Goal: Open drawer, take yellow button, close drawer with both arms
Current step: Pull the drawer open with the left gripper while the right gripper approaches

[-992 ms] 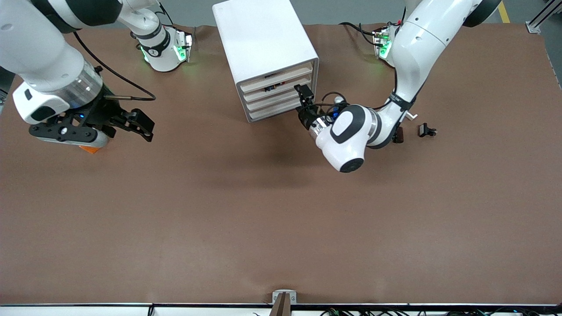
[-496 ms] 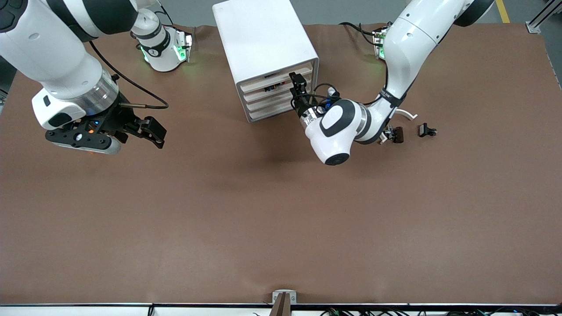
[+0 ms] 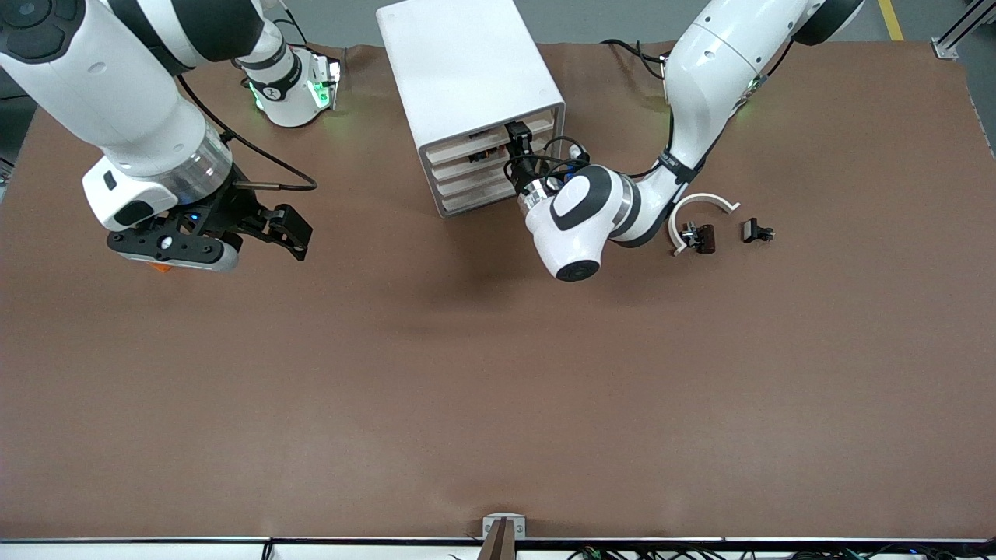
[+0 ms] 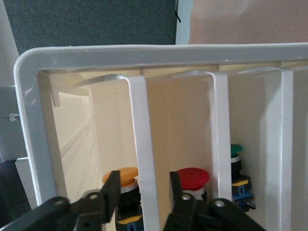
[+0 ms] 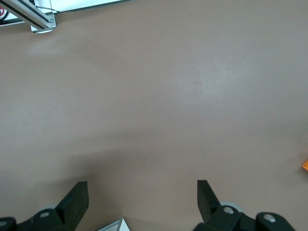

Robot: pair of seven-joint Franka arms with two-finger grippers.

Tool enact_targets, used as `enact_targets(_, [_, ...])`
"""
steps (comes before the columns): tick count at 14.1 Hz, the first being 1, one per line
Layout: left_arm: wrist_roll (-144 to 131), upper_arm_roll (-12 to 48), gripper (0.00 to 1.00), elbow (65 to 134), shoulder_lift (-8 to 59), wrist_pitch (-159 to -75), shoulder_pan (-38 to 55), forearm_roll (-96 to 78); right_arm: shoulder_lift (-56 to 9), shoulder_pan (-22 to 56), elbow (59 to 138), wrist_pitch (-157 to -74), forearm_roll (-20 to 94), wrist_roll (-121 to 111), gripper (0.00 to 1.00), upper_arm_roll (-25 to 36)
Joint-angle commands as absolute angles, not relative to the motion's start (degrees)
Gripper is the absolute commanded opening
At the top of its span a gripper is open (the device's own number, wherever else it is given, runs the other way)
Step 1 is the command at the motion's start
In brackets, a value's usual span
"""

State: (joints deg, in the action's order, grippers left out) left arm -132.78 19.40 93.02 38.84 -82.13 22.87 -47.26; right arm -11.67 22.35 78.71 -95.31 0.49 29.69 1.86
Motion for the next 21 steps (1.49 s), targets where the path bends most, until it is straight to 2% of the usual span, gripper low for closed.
enact_targets(1, [-133.0, 19.2, 0.13, 92.0, 39.5, -81.5, 23.0, -47.8, -12.7, 23.8, 77.3, -94.6, -1.3, 30.7, 1.00, 2.3])
enact_targets(2, [-132.8, 19.2, 0.04, 92.0, 39.5, -81.6, 23.0, -47.6, -13.2, 24.3, 77.3, -94.6, -1.8, 30.6, 1.00, 2.3])
enact_targets(3, [-132.5, 19.2, 0.00, 92.0, 39.7, -81.8, 23.1, -47.6, -13.8, 24.7, 77.3, -94.7, -2.0, 30.5, 1.00, 2.2])
enact_targets(10, [-132.6, 18.2, 0.00, 89.8, 39.7, -81.8, 22.2, -47.2, -14.4, 25.8, 77.6, -93.0, -1.2, 31.1, 1.00, 2.2])
enact_targets(15, [-132.9, 12.6, 0.00, 86.7, 39.8, -81.8, 22.1, -47.2, -14.2, 32.5, 77.3, -87.4, -1.0, 46.5, 1.00, 2.1])
enact_targets(21, [-132.6, 9.8, 0.00, 83.9, 40.3, -81.8, 21.8, -47.3, -14.5, 41.6, 77.8, -87.7, 2.9, 71.8, 1.00, 2.2])
